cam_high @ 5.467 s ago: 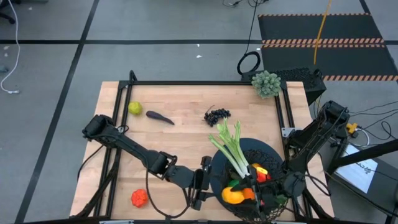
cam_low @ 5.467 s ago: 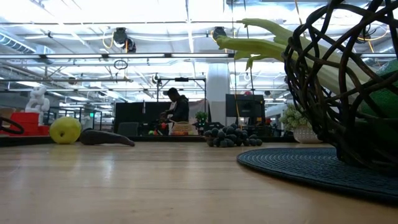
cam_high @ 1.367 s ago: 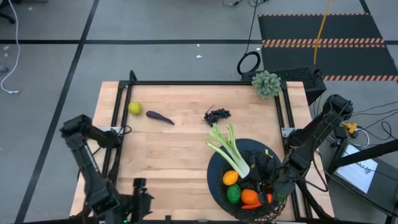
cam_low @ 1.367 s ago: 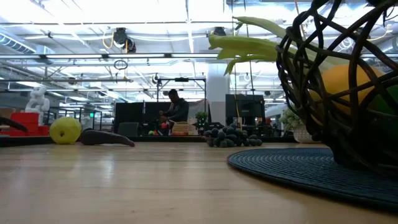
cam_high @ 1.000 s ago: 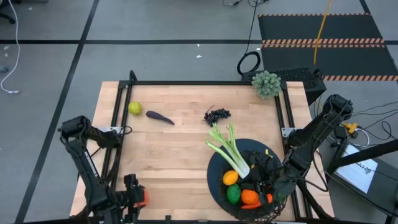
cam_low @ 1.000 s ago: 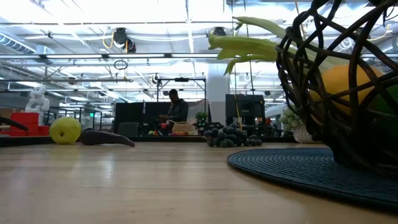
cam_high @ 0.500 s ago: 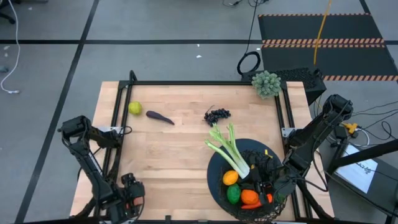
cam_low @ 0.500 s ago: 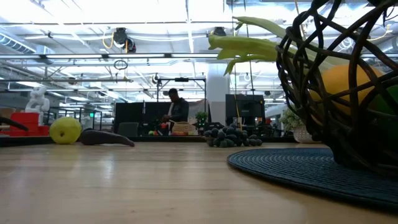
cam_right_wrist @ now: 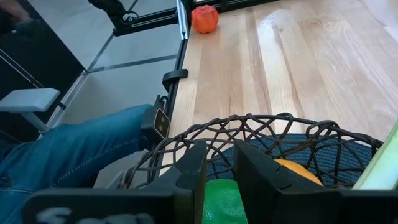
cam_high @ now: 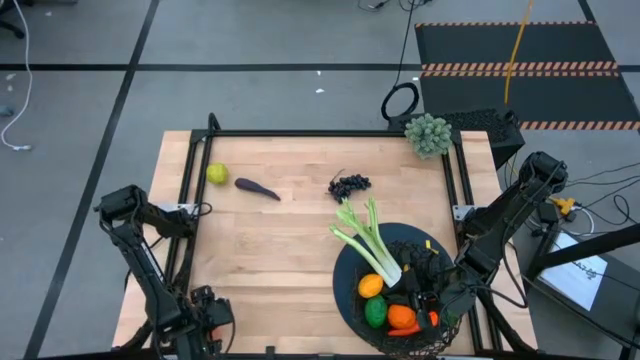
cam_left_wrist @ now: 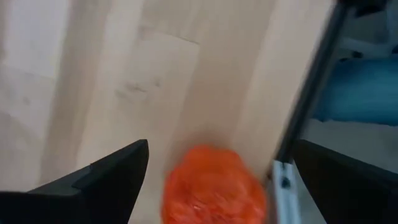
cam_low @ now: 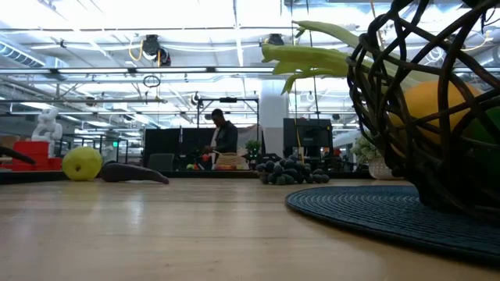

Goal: Build produce basket
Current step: Put the pumpkin into the wire basket

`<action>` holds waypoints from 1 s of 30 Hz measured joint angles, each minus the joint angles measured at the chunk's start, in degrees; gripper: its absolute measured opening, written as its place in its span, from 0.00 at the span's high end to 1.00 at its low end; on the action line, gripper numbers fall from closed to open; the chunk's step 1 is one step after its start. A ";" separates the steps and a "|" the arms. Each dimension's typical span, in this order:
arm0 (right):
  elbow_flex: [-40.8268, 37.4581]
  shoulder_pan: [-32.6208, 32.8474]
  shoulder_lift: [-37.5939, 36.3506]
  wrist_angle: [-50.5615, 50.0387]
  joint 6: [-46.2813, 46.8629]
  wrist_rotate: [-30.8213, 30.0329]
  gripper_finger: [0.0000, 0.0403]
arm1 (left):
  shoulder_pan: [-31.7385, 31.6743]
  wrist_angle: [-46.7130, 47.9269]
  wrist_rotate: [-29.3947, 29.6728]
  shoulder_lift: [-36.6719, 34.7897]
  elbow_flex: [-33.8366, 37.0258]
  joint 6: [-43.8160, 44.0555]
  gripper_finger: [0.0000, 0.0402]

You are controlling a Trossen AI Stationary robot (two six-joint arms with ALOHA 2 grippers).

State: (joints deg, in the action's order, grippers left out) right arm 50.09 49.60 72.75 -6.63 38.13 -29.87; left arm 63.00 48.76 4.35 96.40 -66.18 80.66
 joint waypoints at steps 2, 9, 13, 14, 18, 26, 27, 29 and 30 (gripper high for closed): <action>0.00 0.00 0.00 0.00 0.00 0.07 0.82 | 0.73 -0.03 -0.39 0.00 -0.44 0.71 0.01; 0.00 0.00 0.00 0.00 0.02 1.57 0.82 | 3.86 3.77 -1.62 0.00 -0.45 5.33 0.00; 0.00 0.02 0.02 0.00 0.00 1.62 0.82 | 5.27 3.80 -1.37 0.00 -0.45 7.06 0.00; 0.00 0.02 0.02 0.00 0.00 1.62 0.82 | 5.73 3.43 -1.36 0.00 -0.45 7.61 0.00; 0.00 0.00 0.02 0.00 0.00 1.62 0.82 | 7.01 1.59 -1.33 0.00 -0.01 9.85 0.00; 0.00 0.00 0.02 -0.01 -0.11 1.62 0.82 | 8.47 -2.03 -1.38 0.00 5.28 12.36 0.01; 0.00 0.00 0.02 0.00 -0.29 1.62 0.82 | 8.36 -1.98 -1.39 0.02 5.96 12.49 0.01; 0.00 0.00 0.02 0.00 -0.44 1.62 0.82 | 8.01 -2.04 -1.39 0.02 6.93 12.57 0.01; 0.00 0.00 0.02 0.00 -0.44 1.62 0.82 | 7.77 -2.21 -1.37 0.02 7.40 12.57 0.01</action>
State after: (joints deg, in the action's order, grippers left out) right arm 50.09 49.60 72.77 -6.63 37.69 -28.25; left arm 70.77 46.54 2.98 96.42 -58.78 93.23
